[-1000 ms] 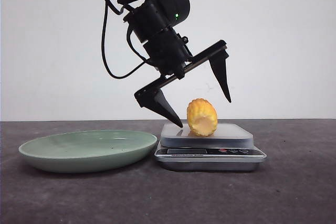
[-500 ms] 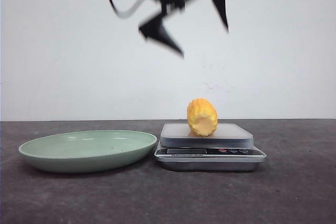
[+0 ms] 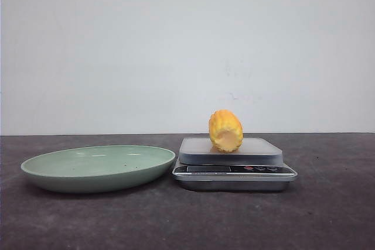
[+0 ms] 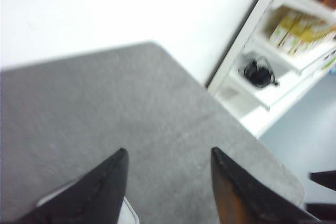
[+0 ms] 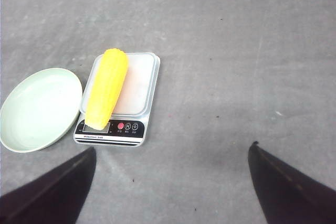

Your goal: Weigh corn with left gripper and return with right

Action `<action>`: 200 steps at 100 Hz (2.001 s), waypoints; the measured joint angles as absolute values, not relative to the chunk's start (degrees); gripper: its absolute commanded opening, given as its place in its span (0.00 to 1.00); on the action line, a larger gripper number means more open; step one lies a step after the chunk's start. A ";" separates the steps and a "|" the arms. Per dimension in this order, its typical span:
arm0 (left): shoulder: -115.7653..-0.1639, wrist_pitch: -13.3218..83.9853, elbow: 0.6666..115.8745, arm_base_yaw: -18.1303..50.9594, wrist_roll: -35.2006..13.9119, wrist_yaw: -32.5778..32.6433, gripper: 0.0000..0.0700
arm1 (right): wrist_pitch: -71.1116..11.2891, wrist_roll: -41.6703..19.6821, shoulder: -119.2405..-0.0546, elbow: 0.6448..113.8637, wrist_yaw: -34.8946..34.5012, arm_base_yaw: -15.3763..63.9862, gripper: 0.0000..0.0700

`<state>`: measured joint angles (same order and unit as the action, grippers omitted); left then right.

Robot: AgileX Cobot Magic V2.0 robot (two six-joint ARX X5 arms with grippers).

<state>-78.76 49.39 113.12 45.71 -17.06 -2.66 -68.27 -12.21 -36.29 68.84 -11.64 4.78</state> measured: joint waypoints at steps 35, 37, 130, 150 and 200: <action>-60.73 70.61 113.34 46.00 -16.03 6.59 0.27 | -67.88 -9.34 -36.29 68.84 -13.47 4.78 0.83; -60.05 71.59 113.34 46.00 -16.03 6.83 0.27 | -67.79 -9.26 -36.29 68.84 -13.52 4.78 0.83; -38.68 81.32 113.14 46.02 -18.04 15.16 0.27 | -19.53 -24.12 -56.45 69.49 -27.83 17.74 0.80; -38.68 81.34 110.78 46.02 -17.50 15.18 0.27 | -22.13 -24.14 -71.11 69.49 -14.76 26.87 0.80; -38.72 81.34 106.83 46.02 -15.27 15.25 0.27 | -28.45 -26.04 -94.35 69.49 -6.02 31.29 0.71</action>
<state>-38.72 81.34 106.83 46.02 -15.27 15.25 -28.45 -26.04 -94.35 69.49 -6.02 31.29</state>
